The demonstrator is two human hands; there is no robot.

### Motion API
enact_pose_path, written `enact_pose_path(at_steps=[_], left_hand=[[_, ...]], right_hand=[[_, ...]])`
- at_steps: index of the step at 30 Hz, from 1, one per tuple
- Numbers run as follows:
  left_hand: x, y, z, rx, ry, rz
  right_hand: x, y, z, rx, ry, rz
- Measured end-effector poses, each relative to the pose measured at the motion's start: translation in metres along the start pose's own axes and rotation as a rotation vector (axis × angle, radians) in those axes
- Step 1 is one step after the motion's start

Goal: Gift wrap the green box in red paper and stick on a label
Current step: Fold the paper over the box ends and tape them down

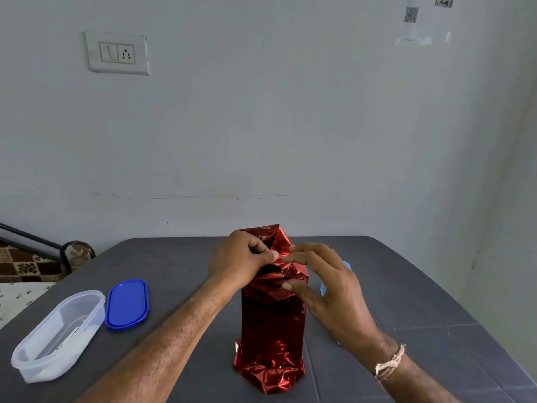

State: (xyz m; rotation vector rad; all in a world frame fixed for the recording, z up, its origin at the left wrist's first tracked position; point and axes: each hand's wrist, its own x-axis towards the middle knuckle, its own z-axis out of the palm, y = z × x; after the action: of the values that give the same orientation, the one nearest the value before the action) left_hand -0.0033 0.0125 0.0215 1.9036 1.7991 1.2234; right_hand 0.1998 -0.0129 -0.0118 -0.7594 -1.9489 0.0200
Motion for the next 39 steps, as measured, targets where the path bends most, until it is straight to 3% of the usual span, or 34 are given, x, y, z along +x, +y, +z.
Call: enact_pose_path(at_steps=[15, 23, 31, 35, 39], left_hand=[[0.001, -0.002, 0.001, -0.007, -0.002, -0.010], [0.002, -0.005, 0.001, -0.034, -0.018, -0.021], [0.003, -0.006, 0.001, -0.025, -0.018, -0.043], [0.001, -0.007, 0.001, -0.042, -0.019, -0.031], [0.001, -0.007, 0.002, -0.067, -0.006, -0.040]], right_hand=[[-0.006, -0.019, 0.009, -0.174, 0.257, -0.195], [-0.010, -0.019, 0.012, -0.247, 0.142, -0.089], [-0.007, -0.030, 0.017, -0.196, 0.281, -0.109], [-0.010, -0.027, 0.011, -0.045, 0.221, -0.035], [-0.015, -0.008, 0.011, -0.119, 0.118, 0.089]])
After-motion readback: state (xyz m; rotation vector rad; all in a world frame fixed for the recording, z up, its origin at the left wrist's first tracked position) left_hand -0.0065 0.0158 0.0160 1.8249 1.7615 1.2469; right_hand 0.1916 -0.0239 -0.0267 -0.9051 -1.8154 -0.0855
